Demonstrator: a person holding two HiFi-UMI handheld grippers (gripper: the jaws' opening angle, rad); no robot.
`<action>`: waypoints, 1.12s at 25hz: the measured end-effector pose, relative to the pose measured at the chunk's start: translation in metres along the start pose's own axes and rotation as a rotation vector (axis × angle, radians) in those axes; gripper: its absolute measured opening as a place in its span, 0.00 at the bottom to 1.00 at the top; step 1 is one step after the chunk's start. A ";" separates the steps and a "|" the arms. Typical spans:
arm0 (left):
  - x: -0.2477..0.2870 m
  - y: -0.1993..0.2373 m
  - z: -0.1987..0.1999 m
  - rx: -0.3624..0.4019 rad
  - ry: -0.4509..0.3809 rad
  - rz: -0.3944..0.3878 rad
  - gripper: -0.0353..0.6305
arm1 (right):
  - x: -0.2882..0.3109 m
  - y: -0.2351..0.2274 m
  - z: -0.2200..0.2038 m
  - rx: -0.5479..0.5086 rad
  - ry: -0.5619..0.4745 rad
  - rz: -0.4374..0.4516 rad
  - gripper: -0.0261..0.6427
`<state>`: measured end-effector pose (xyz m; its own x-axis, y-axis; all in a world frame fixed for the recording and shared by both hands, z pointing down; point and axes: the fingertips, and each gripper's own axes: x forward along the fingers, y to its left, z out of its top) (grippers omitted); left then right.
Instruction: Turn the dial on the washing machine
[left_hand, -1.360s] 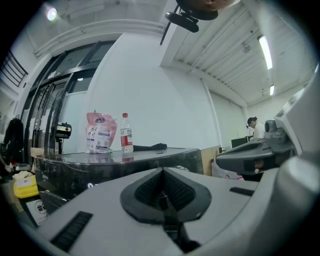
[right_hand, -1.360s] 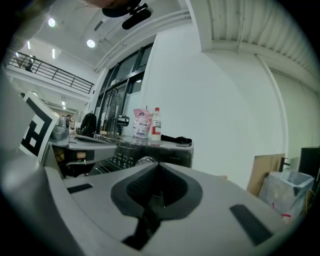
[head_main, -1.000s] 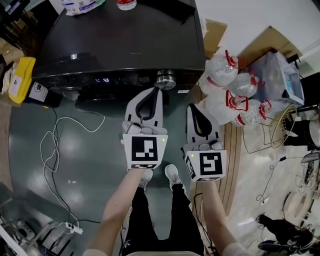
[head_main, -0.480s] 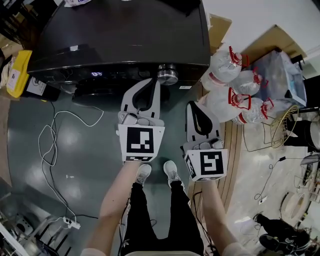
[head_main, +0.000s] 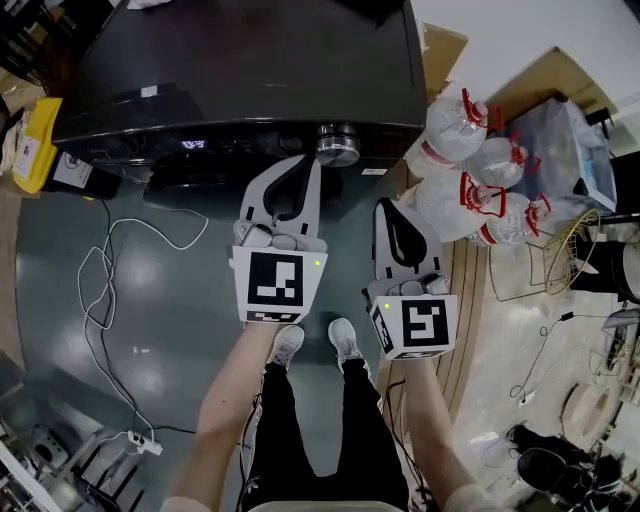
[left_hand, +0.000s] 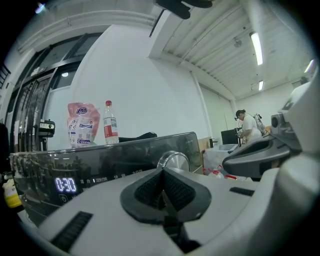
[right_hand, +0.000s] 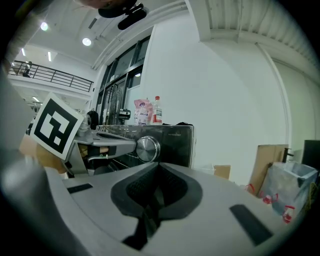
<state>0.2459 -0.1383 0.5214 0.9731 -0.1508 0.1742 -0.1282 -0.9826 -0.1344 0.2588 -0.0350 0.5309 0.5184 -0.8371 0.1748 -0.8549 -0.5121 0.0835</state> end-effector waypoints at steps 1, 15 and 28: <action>0.000 0.000 -0.004 -0.005 0.014 -0.002 0.05 | 0.000 0.000 0.000 0.000 0.000 -0.001 0.04; 0.001 0.000 -0.011 -0.031 0.018 0.000 0.05 | -0.001 -0.007 -0.005 -0.003 0.008 -0.013 0.04; 0.005 -0.007 -0.026 -0.044 0.050 -0.019 0.05 | -0.003 -0.006 -0.013 -0.004 0.023 0.001 0.04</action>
<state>0.2467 -0.1353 0.5490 0.9649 -0.1361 0.2248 -0.1190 -0.9890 -0.0880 0.2618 -0.0274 0.5429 0.5173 -0.8327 0.1976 -0.8554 -0.5107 0.0871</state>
